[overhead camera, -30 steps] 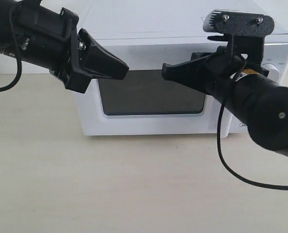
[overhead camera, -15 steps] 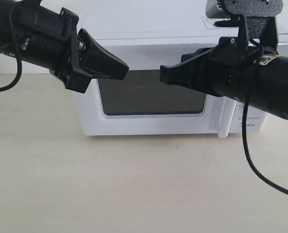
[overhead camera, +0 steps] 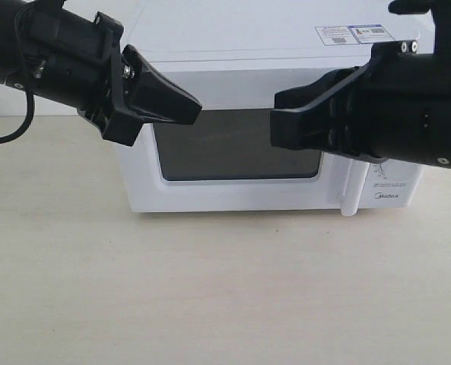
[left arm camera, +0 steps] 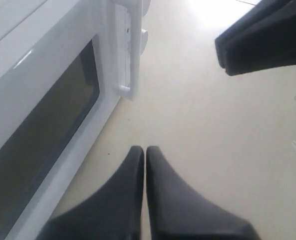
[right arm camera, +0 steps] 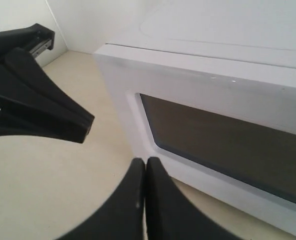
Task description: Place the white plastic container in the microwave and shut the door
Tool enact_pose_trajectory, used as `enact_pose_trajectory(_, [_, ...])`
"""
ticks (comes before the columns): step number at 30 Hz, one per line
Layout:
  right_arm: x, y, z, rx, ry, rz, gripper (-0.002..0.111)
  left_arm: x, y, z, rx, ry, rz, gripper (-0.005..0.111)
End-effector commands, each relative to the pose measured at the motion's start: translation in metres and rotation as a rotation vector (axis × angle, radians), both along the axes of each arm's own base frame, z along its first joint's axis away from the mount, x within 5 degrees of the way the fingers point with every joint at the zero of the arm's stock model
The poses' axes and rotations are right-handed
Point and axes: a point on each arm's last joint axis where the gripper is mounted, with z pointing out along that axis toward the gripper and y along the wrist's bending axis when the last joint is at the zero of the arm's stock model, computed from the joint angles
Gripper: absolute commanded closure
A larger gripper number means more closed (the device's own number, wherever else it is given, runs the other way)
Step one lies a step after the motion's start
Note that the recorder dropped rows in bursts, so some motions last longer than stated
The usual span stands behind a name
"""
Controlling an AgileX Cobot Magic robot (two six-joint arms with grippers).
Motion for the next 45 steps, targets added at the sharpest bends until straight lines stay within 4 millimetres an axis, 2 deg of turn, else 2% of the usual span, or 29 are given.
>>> enact_pose_trajectory(1, [-0.002,-0.002,0.004,-0.006,-0.013,0.010,0.108,-0.002,0.000,0.004,-0.006,-0.009,0.004,0.103])
enact_pose_trajectory(11, [-0.002,-0.002,0.004,-0.007,-0.010,0.013,0.108,-0.002,0.000,0.004,-0.006,-0.009,0.004,0.103])
enact_pose_trajectory(14, [-0.002,-0.002,0.004,-0.007,-0.010,0.013,0.108,-0.008,0.002,0.013,-0.014,-0.038,0.004,0.103])
enact_pose_trajectory(17, [-0.002,-0.002,0.004,-0.007,-0.010,0.013,0.108,-0.021,0.005,0.030,-0.032,-0.091,0.004,0.103])
enact_pose_trajectory(21, [-0.002,-0.002,0.004,-0.007,-0.010,0.013,0.108,-0.051,0.015,0.065,-0.122,-0.143,0.063,0.103])
enact_pose_trajectory(25, [-0.002,-0.002,0.004,-0.007,-0.010,0.013,0.108,-0.097,0.033,0.101,-0.222,-0.233,0.167,0.103])
enact_pose_trajectory(30, [-0.002,-0.002,0.004,-0.007,-0.010,0.013,0.108,-0.159,0.058,0.116,-0.358,-0.354,0.266,0.103])
enact_pose_trajectory(34, [-0.002,-0.002,0.004,-0.007,-0.010,0.013,0.108,-0.204,0.078,0.112,-0.439,-0.501,0.334,0.103])
enact_pose_trajectory(36, [-0.002,-0.002,0.004,-0.007,-0.010,0.013,0.108,-0.221,0.088,0.101,-0.476,-0.562,0.377,0.103])
enact_pose_trajectory(40, [-0.002,-0.002,0.004,-0.007,-0.010,0.013,0.108,-0.237,0.101,0.073,-0.523,-0.635,0.472,0.103])
enact_pose_trajectory(41, [-0.002,-0.002,0.004,-0.007,-0.010,0.013,0.108,-0.242,0.108,0.058,-0.543,-0.664,0.523,0.103])
enact_pose_trajectory(45, [-0.002,-0.002,0.004,-0.007,-0.010,0.013,0.108,-0.245,0.115,0.030,-0.546,-0.699,0.599,0.103])
